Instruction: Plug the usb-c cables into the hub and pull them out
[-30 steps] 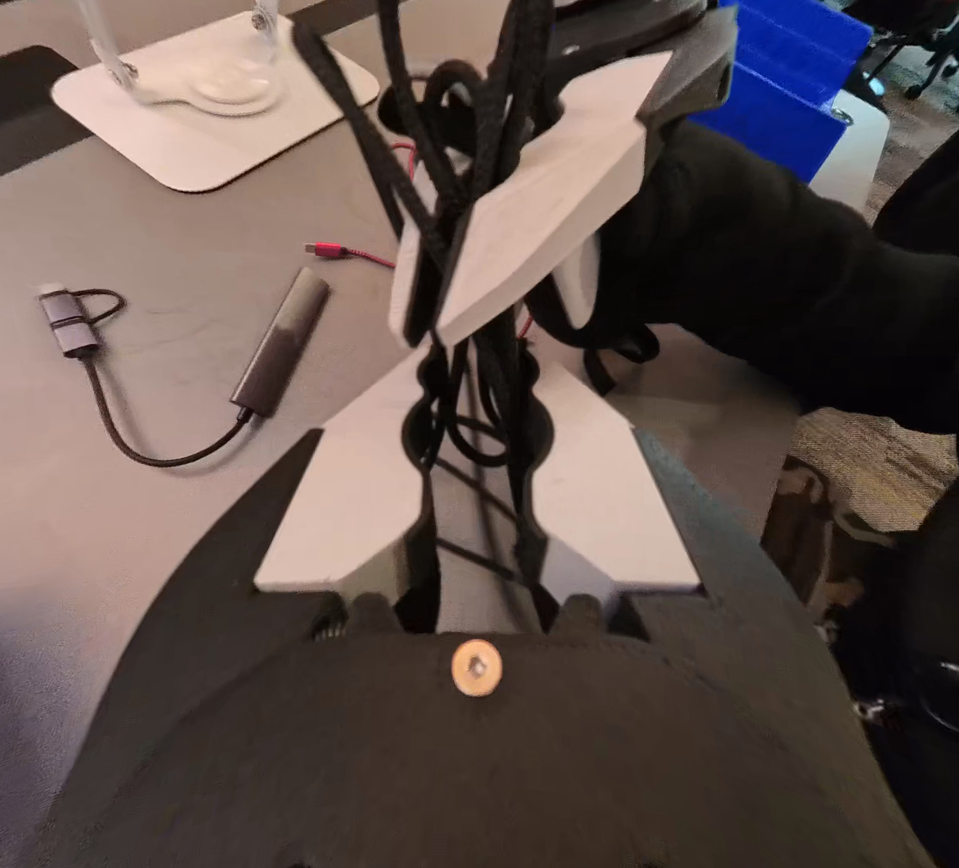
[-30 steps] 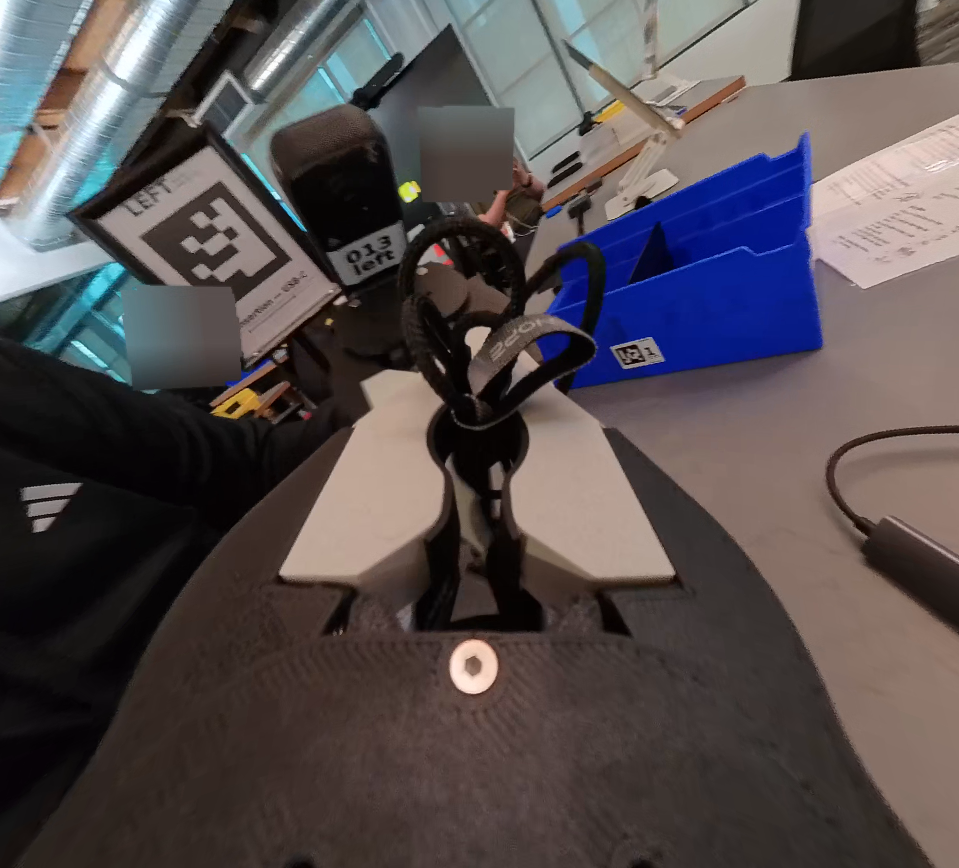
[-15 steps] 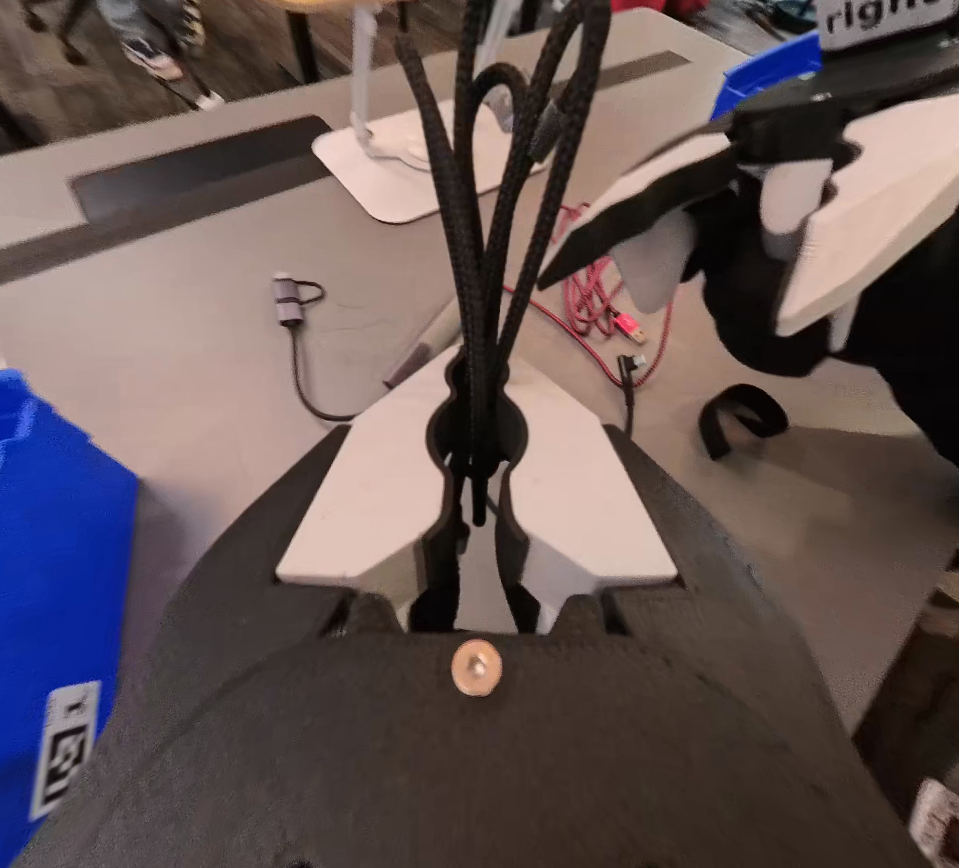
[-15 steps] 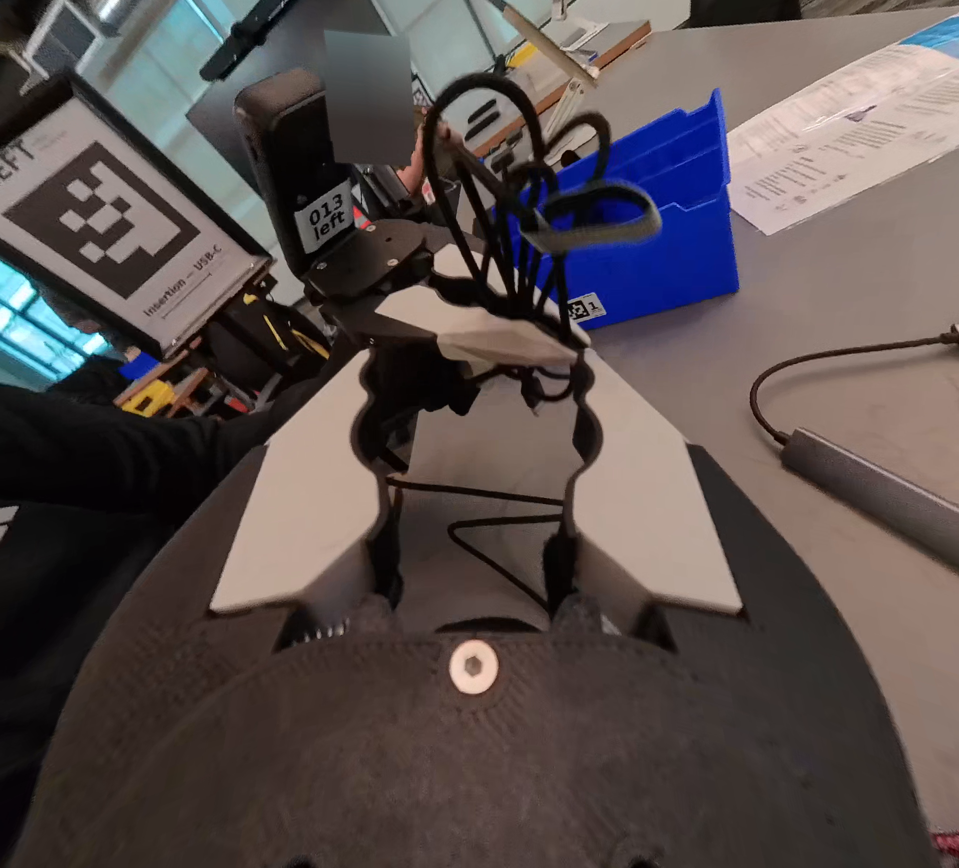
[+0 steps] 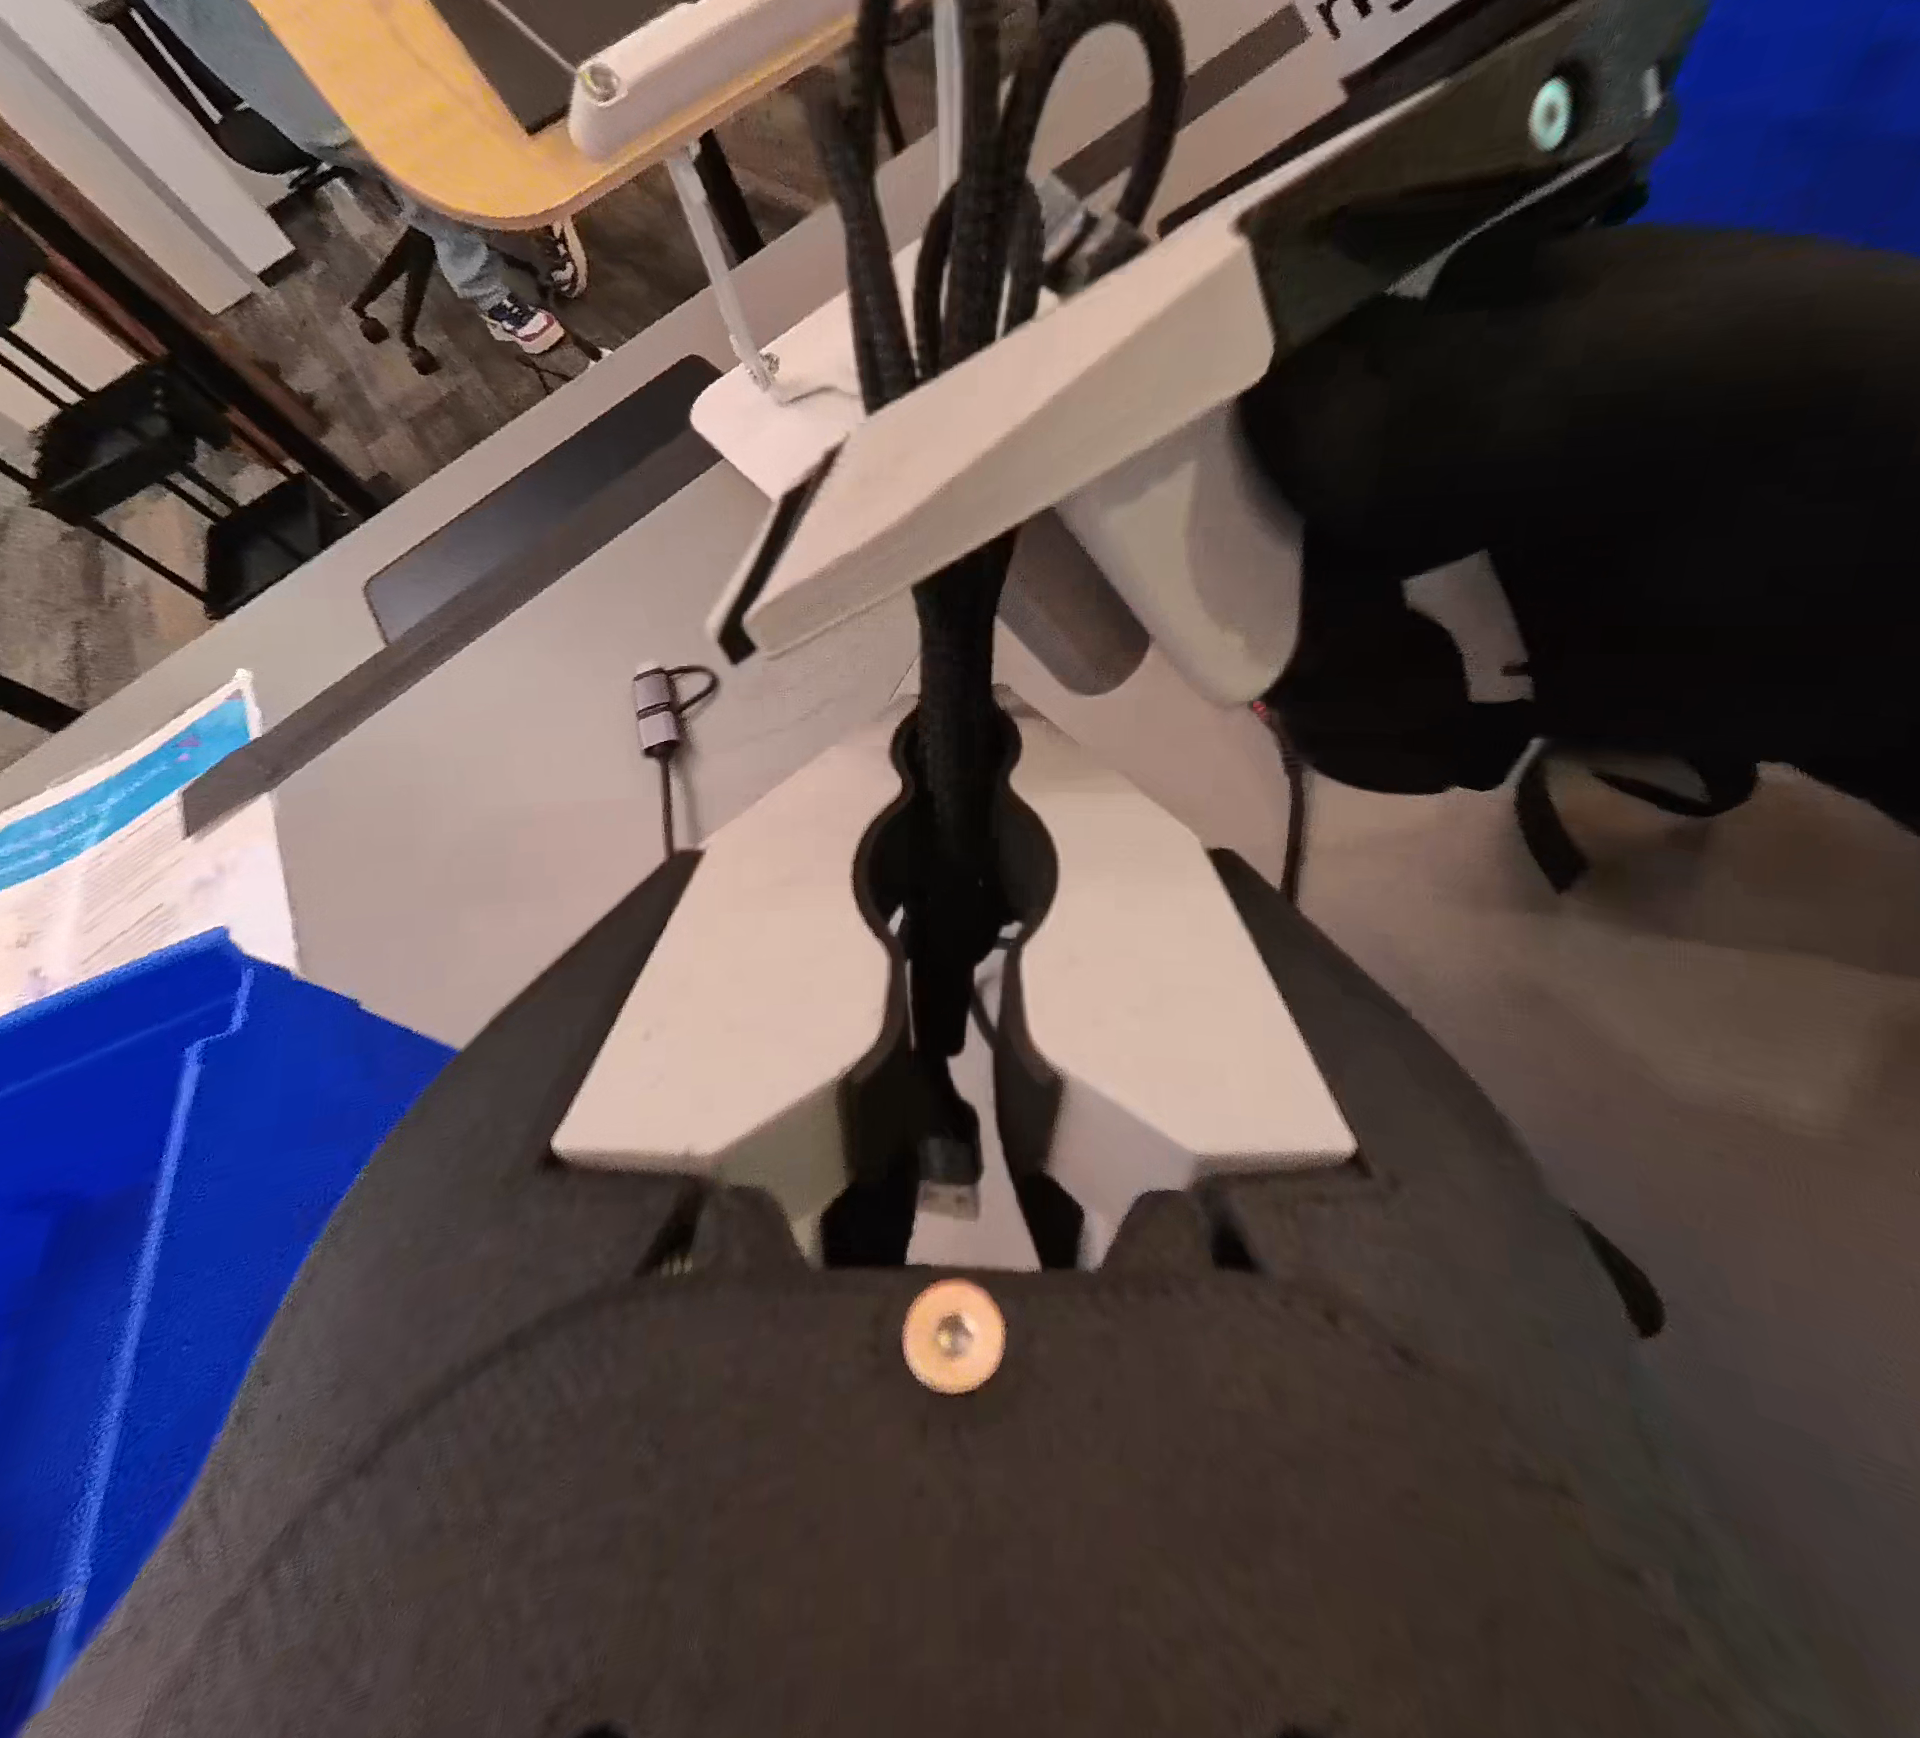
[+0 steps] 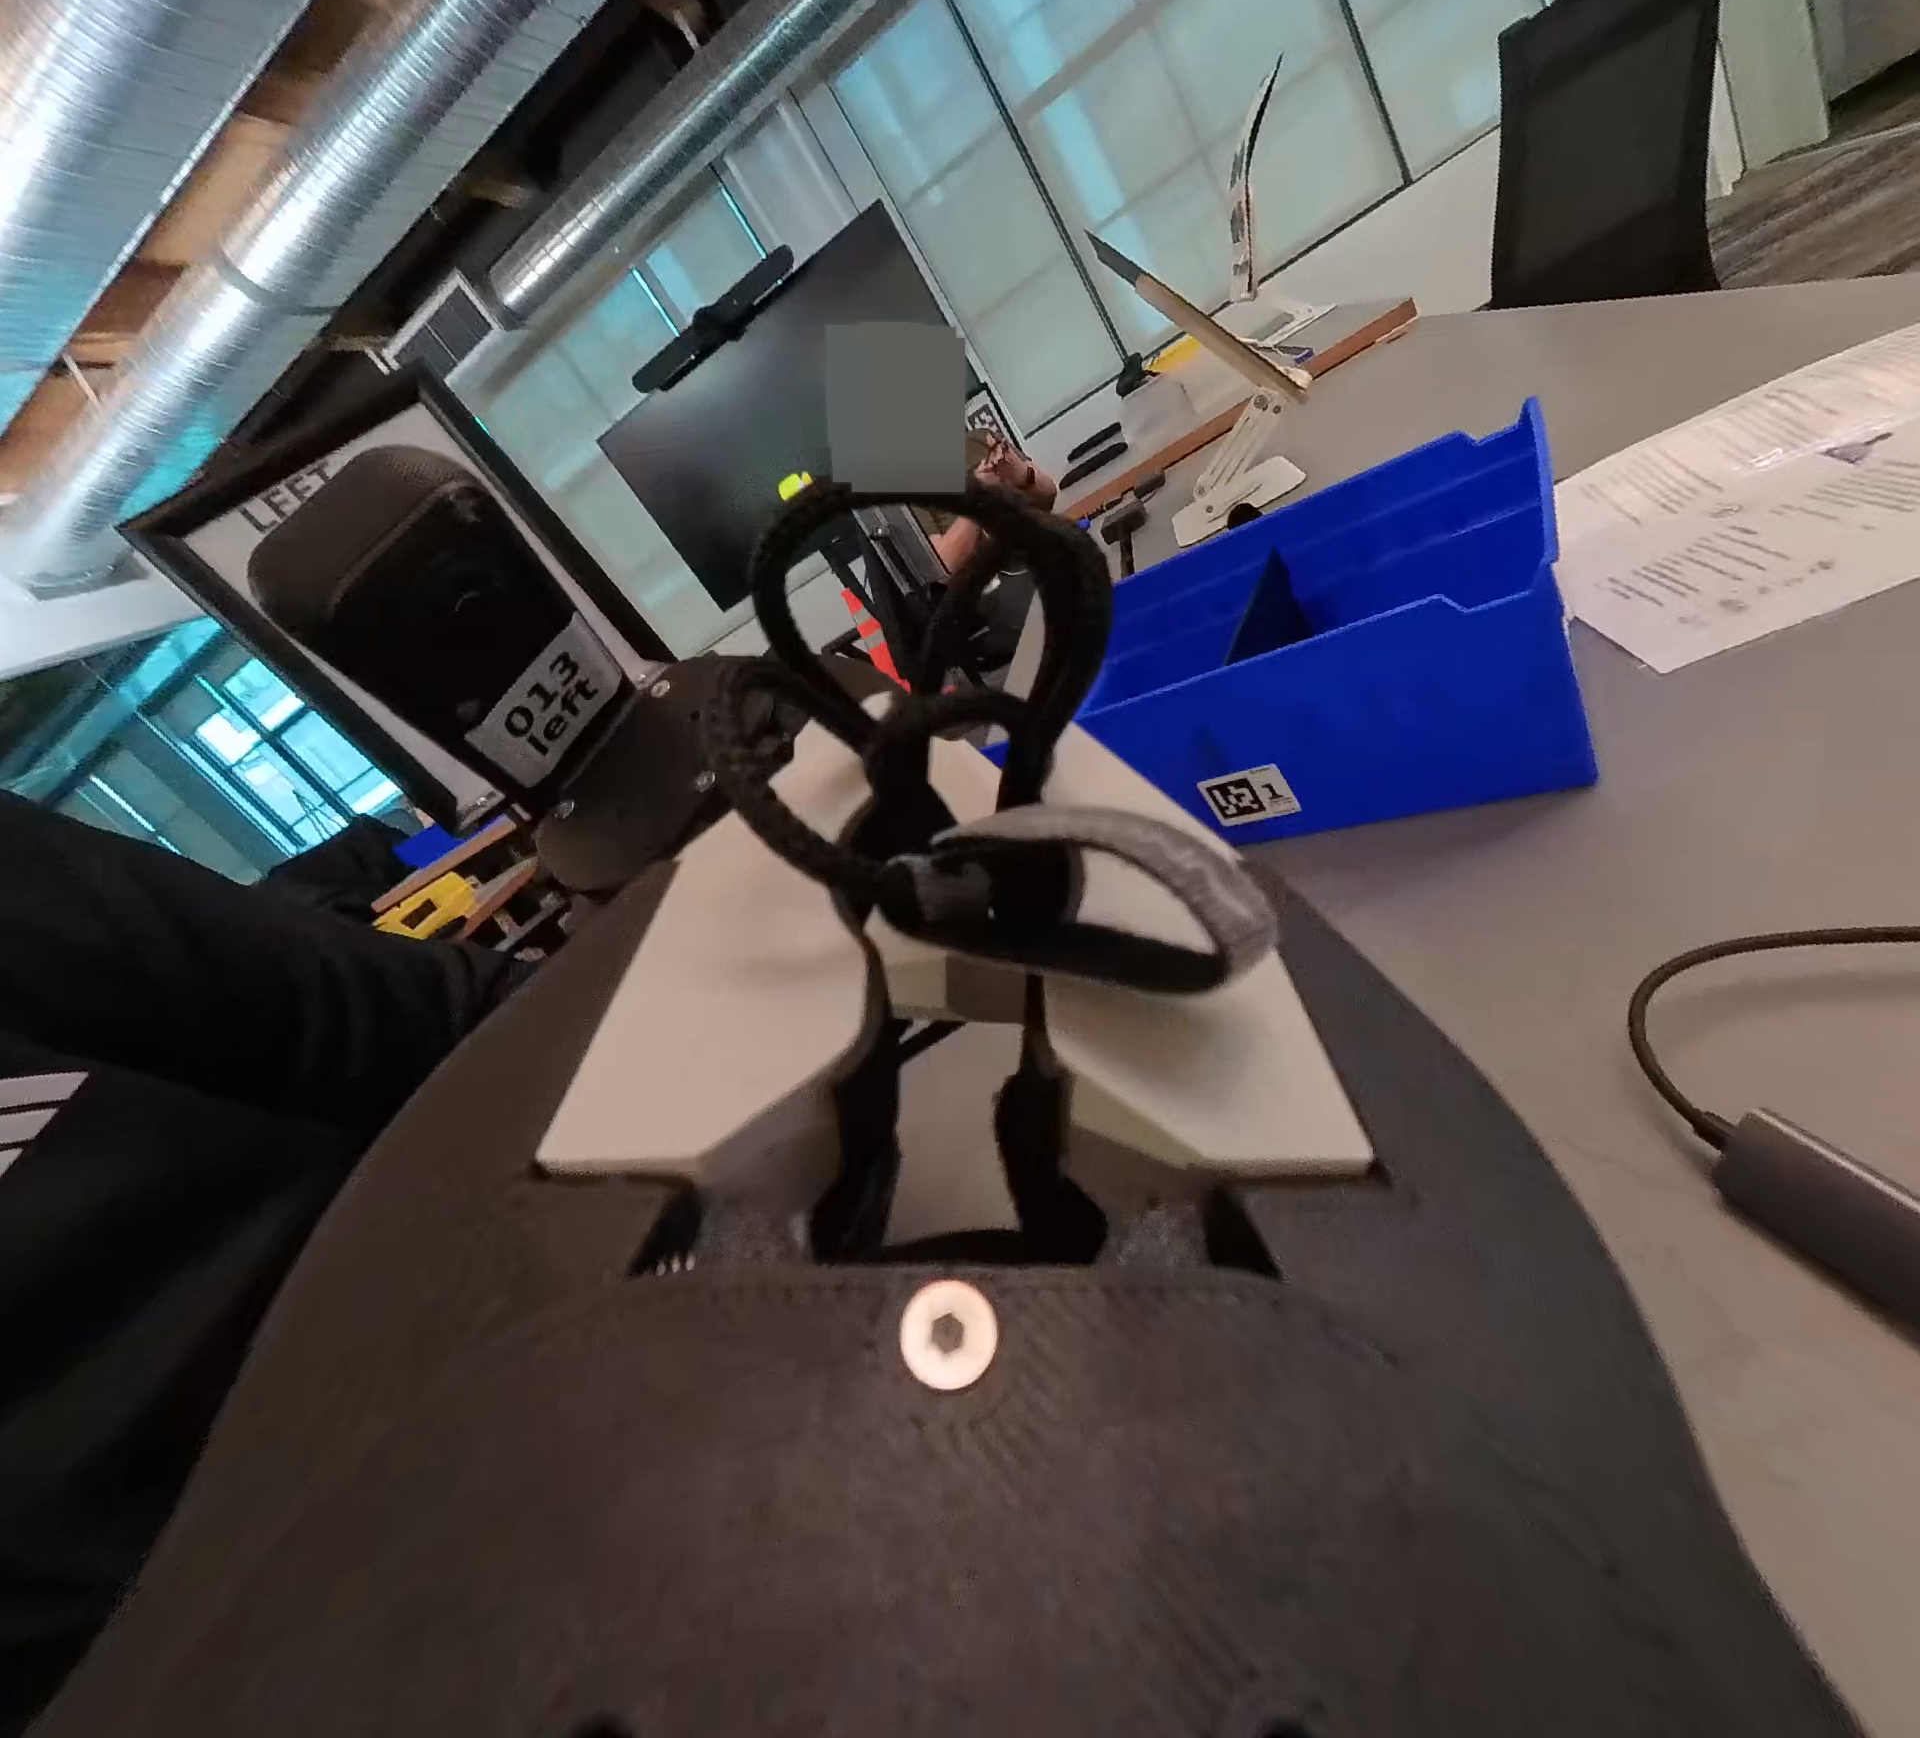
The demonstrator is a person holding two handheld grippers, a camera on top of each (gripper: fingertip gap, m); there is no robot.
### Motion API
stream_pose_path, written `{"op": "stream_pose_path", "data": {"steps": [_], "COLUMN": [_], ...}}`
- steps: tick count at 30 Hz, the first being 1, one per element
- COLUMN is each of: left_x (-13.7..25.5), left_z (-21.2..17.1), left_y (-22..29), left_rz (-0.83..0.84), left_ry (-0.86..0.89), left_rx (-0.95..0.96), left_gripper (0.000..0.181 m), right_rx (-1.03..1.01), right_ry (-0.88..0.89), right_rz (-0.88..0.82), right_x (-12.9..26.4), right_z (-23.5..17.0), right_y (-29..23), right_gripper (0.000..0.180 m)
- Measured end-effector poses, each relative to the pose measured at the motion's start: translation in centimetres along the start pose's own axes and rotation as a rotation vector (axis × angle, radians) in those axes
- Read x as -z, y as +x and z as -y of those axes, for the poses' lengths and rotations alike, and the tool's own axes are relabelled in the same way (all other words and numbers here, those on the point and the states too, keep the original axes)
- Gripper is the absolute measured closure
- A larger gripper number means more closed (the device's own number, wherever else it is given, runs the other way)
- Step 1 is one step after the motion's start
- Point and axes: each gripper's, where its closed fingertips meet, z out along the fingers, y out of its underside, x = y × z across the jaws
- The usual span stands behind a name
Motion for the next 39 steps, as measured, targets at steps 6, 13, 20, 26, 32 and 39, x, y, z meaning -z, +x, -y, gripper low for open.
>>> {"op": "stream_pose_path", "data": {"steps": [6, 13, 20, 26, 32, 39], "left_x": [0.3, 3.2, 4.4, 3.1, 1.7, -0.7], "left_z": [0.4, 1.3, 1.6, 1.1, 0.4, -1.5], "left_y": [0.6, 3.4, 8.3, 7.0, 2.8, -0.9], "left_rz": [-0.08, -0.68, -1.089, -1.046, -0.798, -0.225], "left_ry": [0.03, 0.001, 0.0, 0.05, 0.109, -0.047], "left_rx": [0.028, 0.362, 0.426, 0.53, 0.576, 0.298], "left_gripper": [0.153, 0.093, 0.137, 0.161, 0.175, 0.175], "right_rx": [-0.015, 0.024, 0.079, 0.028, 0.087, 0.06], "right_ry": [-0.007, -0.199, -0.326, -0.338, -0.342, -0.281], "right_rz": [-0.027, 0.281, 0.488, 0.437, 0.077, -0.221], "right_x": [0.5, 0.5, 0.5, 0.4, 0.7, 1.3], "right_z": [0.2, -1.6, -3.0, -2.8, -1.5, -1.6], "right_y": [0.8, -3.2, -6.6, -5.3, -0.8, 2.1], "right_gripper": [0.178, 0.179, 0.179, 0.17, 0.117, 0.112]}}
